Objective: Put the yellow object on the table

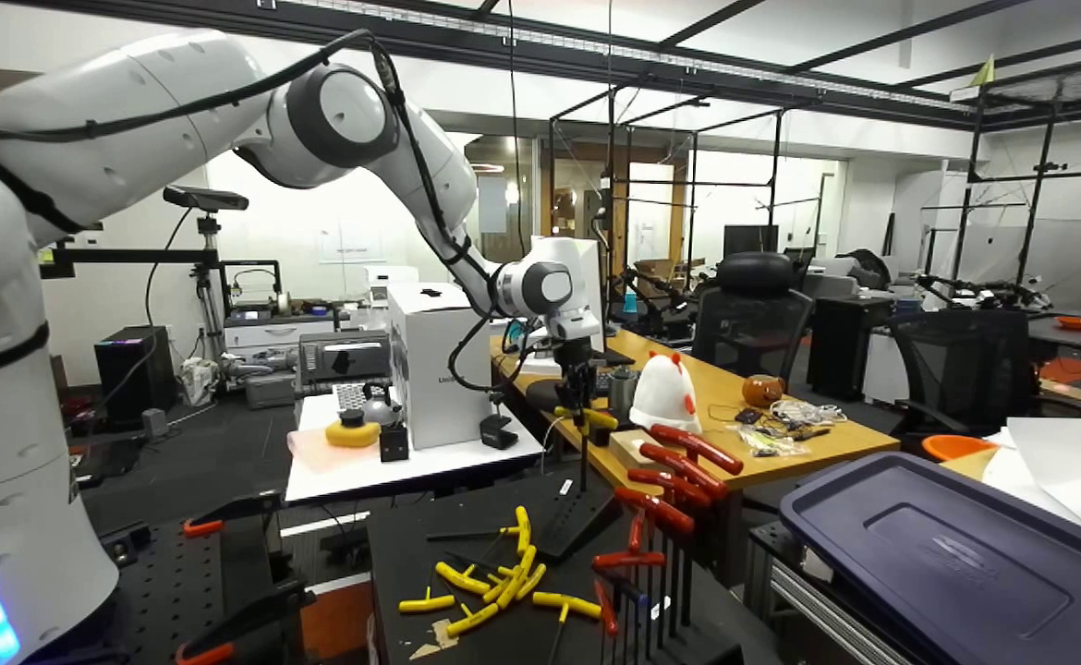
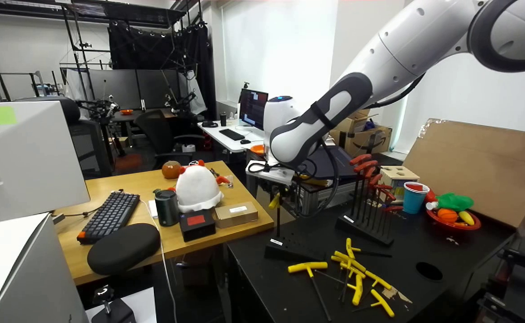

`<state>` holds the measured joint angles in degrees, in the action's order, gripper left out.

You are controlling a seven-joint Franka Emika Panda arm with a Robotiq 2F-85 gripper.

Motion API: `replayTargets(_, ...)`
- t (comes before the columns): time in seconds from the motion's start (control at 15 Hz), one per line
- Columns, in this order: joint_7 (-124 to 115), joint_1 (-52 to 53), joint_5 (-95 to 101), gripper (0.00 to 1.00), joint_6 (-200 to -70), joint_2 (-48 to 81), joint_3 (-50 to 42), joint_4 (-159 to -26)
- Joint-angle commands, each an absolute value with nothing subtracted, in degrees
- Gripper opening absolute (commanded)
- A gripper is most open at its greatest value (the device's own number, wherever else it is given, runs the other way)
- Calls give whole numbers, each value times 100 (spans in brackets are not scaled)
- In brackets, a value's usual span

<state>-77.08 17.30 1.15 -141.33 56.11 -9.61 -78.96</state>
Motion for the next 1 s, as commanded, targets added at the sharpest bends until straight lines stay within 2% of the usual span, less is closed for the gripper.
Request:
replayTargets(0.0,-7899,1738,177,5,-13849,5639,-987,-7724)
replayTargets(0.07,-7924,1756,194,1,-13835,5628,-1007,-7736)
replayTargets(0.13,-7931,1769,200,6,-13815,5602,-1008,-7762)
replayTargets(0.93,-7958,2181,464,6,-13805,4973,-1075,-8245)
